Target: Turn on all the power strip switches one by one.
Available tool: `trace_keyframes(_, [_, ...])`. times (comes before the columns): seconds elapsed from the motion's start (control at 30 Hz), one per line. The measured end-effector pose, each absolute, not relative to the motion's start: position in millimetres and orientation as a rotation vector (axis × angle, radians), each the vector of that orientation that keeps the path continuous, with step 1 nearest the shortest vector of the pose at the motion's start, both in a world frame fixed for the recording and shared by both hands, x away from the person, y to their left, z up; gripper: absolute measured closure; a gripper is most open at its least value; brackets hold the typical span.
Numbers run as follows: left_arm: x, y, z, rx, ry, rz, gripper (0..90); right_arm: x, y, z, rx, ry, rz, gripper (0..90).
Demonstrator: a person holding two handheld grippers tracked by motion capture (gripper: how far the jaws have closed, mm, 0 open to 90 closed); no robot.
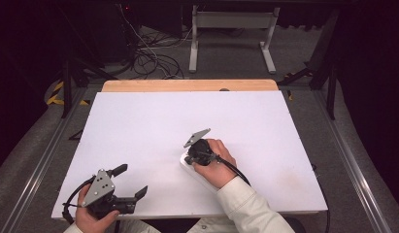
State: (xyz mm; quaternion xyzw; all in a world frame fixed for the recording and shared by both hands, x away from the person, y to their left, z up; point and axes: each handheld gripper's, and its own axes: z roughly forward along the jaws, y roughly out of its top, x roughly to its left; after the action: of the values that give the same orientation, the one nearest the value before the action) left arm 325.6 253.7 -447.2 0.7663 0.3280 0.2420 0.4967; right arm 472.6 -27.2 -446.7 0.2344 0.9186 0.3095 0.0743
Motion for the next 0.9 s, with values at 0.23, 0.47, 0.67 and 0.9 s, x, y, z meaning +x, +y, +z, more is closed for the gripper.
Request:
trace_keyframes(0.23, [325.6,254.0,-447.0,1.856,0.793,0.588,8.0,471.9,-25.9,-446.8,0.695,2.761,0.912,90.0])
trace_keyframes(0.47, [325.7,253.9,-447.1,1.858,0.794,0.588,8.0,469.0,-21.0,-446.0,0.696,2.743,0.86,90.0])
trace_keyframes(0.67, [325.4,254.1,-446.9,1.857,0.792,0.589,8.0,467.7,-19.7,-445.8,0.672,2.738,0.846,90.0])
trace_keyframes(0.9, [326.2,257.2,-446.1,1.841,0.798,0.588,8.0,460.8,-37.8,-417.5,0.629,2.649,1.121,90.0])
